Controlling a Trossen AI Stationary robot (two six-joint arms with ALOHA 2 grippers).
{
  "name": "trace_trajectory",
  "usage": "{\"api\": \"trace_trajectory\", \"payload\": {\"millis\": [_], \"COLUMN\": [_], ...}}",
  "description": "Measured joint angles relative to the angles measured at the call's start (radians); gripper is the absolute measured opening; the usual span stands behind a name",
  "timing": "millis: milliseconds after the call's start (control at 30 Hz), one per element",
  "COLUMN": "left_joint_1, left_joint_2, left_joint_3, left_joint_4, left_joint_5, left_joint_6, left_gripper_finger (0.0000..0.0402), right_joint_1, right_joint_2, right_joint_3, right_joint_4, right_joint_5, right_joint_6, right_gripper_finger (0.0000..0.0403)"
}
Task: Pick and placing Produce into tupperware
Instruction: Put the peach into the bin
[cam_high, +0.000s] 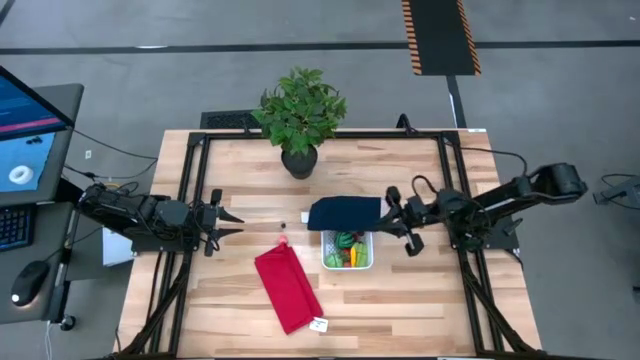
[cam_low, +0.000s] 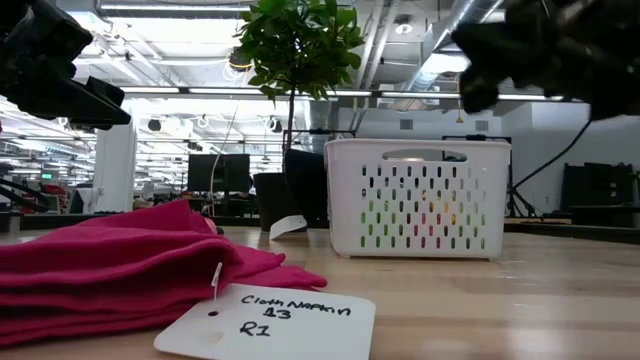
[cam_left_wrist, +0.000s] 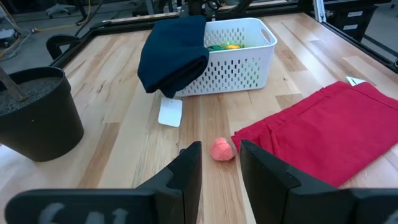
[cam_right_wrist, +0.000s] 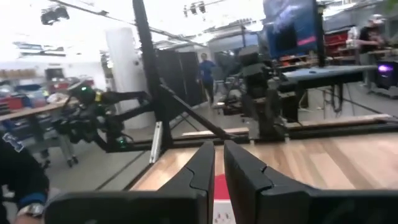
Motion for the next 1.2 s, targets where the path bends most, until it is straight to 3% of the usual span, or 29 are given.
{"api": "trace_trajectory", "payload": {"millis": [233,600,1200], "left_joint_1": [0.0,0.0,0.0], "left_joint_2": [0.0,0.0,0.0], "left_joint_3": [0.0,0.0,0.0], "left_joint_4": [0.0,0.0,0.0], "left_joint_5": [0.0,0.0,0.0], "left_joint_6": [0.0,0.0,0.0], "left_gripper_finger": [0.01,0.01,0.01], "right_joint_1": [-0.003,-0.022,-0.042], "right_joint_2": [-0.123,-0.39,-0.9], "right_joint_3": [-0.124,-0.124,-0.125], "right_joint_4": [-0.017,-0.447,-0.9], "right_joint_5": [0.037,0.042,0.061], "right_joint_6": [0.021,0.014,-0.035], "right_gripper_finger": [0.0059,0.0059,0.0059]}}
